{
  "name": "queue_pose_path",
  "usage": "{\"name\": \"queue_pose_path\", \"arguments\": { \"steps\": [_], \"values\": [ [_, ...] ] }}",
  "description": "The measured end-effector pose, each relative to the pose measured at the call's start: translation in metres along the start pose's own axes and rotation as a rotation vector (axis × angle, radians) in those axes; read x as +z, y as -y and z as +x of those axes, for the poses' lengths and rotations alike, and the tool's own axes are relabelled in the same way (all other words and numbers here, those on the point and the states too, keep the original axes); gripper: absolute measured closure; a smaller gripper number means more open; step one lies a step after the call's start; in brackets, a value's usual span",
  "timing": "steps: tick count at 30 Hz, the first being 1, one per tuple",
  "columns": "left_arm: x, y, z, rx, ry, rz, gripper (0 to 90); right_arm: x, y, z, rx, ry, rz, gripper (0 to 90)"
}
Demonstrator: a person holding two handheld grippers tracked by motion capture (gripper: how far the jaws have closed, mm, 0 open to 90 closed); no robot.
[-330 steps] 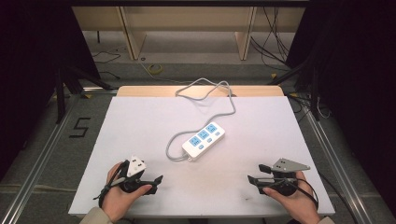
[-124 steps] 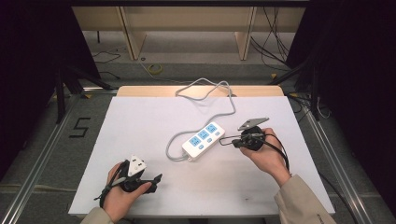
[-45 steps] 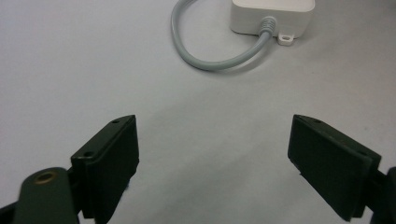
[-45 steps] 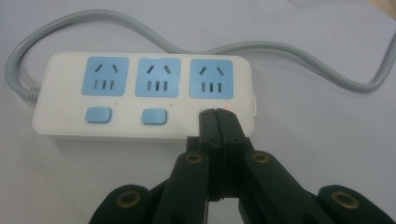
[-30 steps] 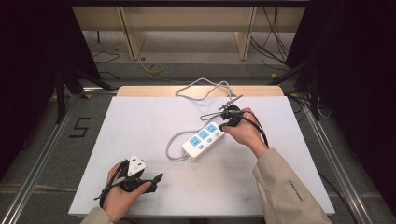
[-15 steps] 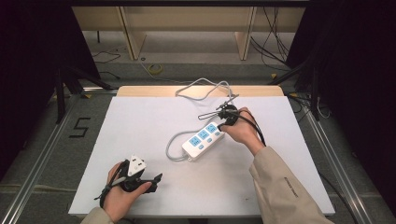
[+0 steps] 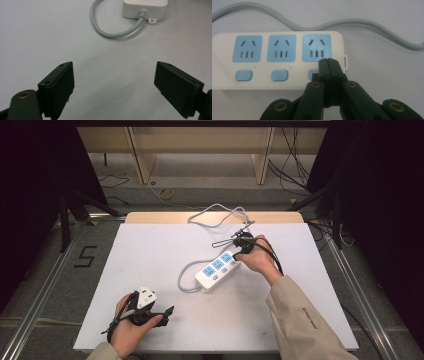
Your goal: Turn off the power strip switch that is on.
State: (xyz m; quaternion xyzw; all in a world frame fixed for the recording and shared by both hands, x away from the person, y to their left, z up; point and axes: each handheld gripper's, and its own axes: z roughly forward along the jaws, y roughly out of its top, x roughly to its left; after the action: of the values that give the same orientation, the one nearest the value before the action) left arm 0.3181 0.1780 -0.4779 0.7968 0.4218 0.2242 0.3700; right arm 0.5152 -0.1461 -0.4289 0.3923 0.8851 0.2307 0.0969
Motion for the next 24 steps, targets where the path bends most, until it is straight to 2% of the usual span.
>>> {"name": "queue_pose_path", "arguments": {
  "steps": [24],
  "values": [
    [0.000, 0.000, 0.000, 0.006, 0.001, 0.001, 16.1, 0.011, -0.006, 0.009, -0.041, -0.009, 0.048, 90.0]
  ]
}}
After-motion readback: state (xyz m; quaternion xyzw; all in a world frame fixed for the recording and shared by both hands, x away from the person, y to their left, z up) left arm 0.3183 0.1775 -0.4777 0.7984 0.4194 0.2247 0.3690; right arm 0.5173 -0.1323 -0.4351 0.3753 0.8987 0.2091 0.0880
